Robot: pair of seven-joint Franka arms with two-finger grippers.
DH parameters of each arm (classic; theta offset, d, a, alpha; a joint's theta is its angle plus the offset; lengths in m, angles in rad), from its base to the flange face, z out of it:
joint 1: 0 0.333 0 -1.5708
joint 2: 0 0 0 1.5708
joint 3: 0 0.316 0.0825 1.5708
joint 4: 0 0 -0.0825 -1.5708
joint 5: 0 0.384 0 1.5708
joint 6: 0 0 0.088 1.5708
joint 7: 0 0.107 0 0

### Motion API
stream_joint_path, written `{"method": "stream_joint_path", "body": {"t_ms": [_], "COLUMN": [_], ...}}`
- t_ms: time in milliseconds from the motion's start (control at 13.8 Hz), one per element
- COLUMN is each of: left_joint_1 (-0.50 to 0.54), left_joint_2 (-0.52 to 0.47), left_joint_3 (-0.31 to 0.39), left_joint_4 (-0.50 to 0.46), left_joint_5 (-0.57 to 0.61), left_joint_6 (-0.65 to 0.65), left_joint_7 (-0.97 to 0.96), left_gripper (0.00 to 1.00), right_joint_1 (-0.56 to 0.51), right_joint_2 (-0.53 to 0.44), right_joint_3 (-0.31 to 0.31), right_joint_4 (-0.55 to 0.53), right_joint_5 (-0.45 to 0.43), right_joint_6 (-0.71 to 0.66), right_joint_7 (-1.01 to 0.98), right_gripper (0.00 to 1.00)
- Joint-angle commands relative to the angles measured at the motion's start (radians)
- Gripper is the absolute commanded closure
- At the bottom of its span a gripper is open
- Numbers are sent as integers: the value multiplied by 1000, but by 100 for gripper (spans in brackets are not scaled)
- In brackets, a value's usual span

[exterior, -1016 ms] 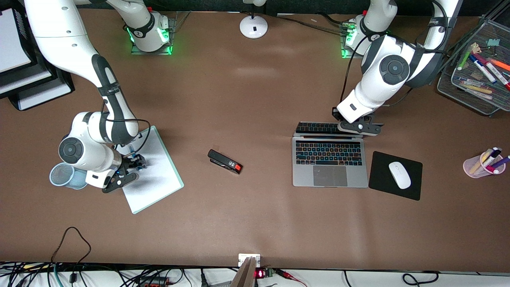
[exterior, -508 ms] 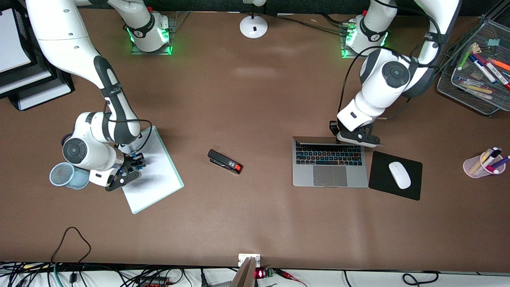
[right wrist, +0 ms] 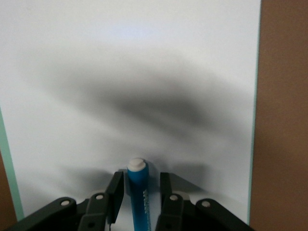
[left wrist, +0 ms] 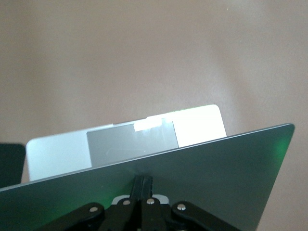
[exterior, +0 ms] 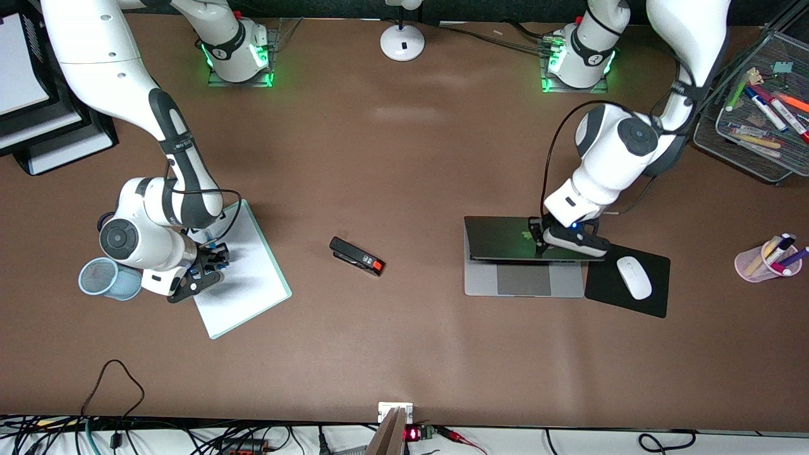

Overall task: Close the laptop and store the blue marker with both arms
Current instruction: 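Push the laptop lid down with the left gripper while the right gripper lifts the marker, then press the lid shut with the left gripper while the right gripper carries the marker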

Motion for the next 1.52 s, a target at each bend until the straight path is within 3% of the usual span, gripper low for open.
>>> {"method": "stream_joint_path", "body": {"t_ms": [0, 944, 1161, 1452], "left_joint_1": [7, 14, 10, 10], "left_joint_2": [81, 298, 328, 338], "left_joint_3": [-4, -1, 9, 9], "left_joint_4": [71, 178, 195, 196], "left_joint_5": [1, 10, 10, 10], "left_joint_6": [24, 150, 151, 151], "left_joint_7": [79, 183, 203, 203], "left_gripper": [100, 100, 100, 100], "right_joint_1": [1, 3, -2, -3], "right_joint_2": [-5, -26, -73, -156], "right_joint_3": [2, 2, 2, 6], "right_joint_4": [-10, 10, 27, 23], "right_joint_5": [-2, -7, -11, -2], "right_joint_6": [14, 19, 17, -7], "right_joint_7": [8, 1, -31, -215], "right_gripper": [66, 95, 95, 95]}}
